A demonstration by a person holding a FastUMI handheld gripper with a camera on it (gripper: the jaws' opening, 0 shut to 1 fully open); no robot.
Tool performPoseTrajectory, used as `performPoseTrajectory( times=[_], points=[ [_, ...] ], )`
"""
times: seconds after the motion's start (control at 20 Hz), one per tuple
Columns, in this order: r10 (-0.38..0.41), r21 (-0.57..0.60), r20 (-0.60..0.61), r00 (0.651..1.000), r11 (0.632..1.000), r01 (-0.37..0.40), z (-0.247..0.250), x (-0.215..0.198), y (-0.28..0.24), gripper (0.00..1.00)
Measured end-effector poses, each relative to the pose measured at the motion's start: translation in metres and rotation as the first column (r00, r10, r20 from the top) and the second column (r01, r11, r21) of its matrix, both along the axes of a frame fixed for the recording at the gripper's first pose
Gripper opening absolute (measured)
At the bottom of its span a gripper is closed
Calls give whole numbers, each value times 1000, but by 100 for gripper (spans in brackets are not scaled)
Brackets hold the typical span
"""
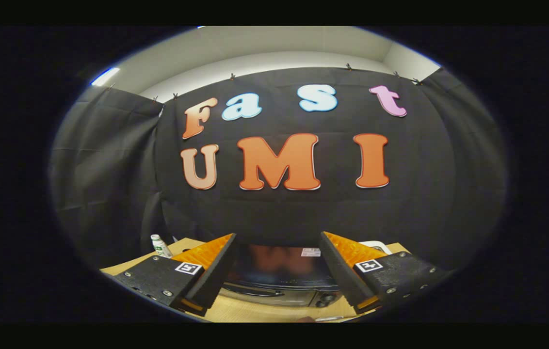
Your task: Open the toaster oven, put the food inside, and close the toaster oven door.
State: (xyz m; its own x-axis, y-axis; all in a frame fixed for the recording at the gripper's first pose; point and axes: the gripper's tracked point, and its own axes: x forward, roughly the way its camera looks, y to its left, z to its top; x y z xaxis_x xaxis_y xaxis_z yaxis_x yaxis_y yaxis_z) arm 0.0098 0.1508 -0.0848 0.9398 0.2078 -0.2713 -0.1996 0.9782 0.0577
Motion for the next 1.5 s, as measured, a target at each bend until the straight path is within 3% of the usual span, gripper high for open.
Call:
performPoseTrajectory(
  times=[0.45, 0.75, 0.9, 1.05, 1.15, 1.35, 1.5],
  points=[
    [57, 43, -233, 971, 998, -48, -110, 0, 42, 99],
    [59, -21, -319, 946, 997, -70, -165, -4, 54, 98],
    [77, -97, -272, 959, 990, -107, -160, -7, 56, 97],
    [67, -104, -240, 968, 990, -94, -159, -14, 56, 97],
    [61, -96, -223, 973, 992, -84, -160, -20, 57, 95],
    [31, -40, -250, 968, 998, -43, -162, -40, 54, 77],
    [79, -63, -300, 951, 993, -102, -167, -70, 53, 69]
  ],
)
